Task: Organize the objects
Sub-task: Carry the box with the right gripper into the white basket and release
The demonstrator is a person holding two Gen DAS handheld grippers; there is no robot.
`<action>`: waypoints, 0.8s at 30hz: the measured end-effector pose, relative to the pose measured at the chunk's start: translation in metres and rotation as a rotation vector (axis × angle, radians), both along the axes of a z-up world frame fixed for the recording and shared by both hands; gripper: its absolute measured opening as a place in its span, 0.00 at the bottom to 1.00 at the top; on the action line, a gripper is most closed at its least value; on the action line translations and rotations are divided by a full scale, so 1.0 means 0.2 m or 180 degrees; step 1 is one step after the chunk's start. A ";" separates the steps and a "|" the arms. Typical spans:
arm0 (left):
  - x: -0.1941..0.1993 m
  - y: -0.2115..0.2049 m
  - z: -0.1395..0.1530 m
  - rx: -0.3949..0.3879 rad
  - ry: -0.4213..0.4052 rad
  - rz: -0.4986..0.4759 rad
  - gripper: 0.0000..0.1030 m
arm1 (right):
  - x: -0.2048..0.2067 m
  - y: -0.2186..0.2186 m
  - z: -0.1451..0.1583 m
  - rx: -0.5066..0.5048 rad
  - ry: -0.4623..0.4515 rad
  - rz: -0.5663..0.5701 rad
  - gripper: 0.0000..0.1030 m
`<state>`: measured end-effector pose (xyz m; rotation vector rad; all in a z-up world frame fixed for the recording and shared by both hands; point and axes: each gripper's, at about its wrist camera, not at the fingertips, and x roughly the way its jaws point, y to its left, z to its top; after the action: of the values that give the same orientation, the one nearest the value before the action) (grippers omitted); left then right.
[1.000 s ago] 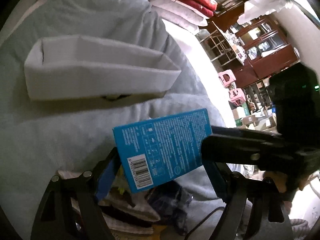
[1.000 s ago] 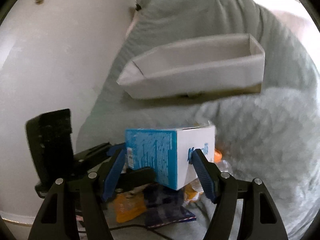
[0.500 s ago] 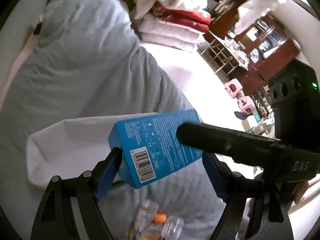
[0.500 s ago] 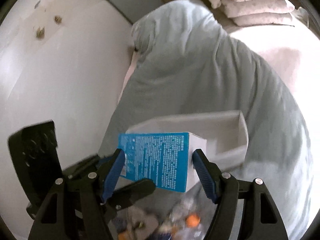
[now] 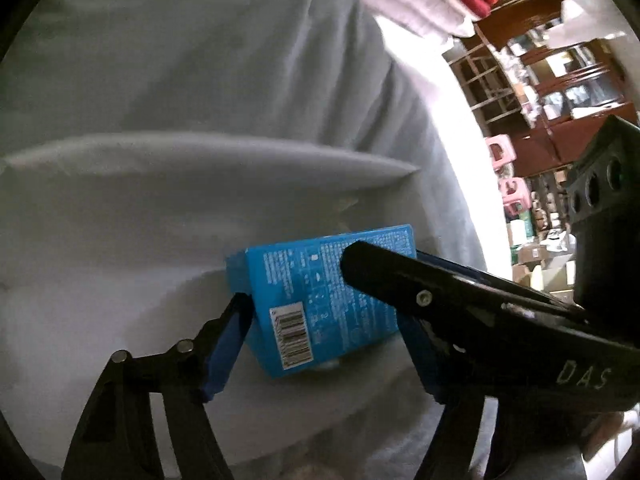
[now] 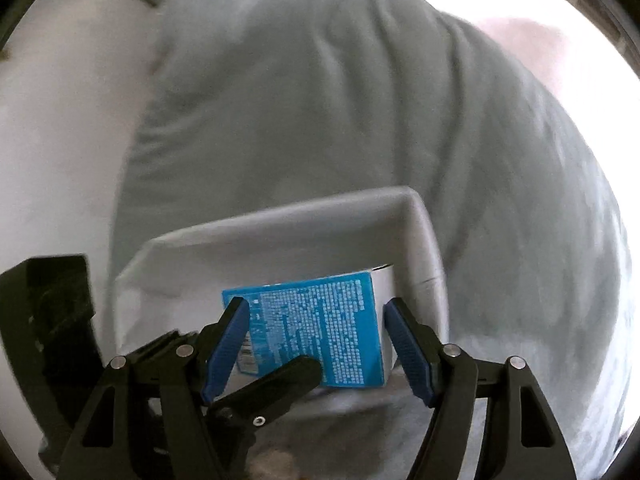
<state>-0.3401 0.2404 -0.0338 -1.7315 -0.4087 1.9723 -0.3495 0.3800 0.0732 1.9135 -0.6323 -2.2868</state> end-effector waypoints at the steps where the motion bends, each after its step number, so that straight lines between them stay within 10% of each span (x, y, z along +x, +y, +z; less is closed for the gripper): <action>1: 0.01 0.01 -0.05 -0.0049 0.0020 0.0026 0.65 | 0.01 0.02 -0.04 -0.0017 -0.0019 -0.0061 0.64; 16: 0.20 -0.34 0.21 0.0373 0.0733 0.0309 0.55 | 0.42 0.08 0.05 0.0099 0.1262 -0.0301 0.49; 24: 0.41 -0.54 0.39 -0.0395 0.1435 0.0197 0.62 | 0.56 -0.15 0.31 0.0370 0.1842 0.0275 0.53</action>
<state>-0.2579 0.1323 0.0444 -1.2941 -0.1858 2.3926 -0.2370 0.3505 0.1360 1.1746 -0.3404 -2.6755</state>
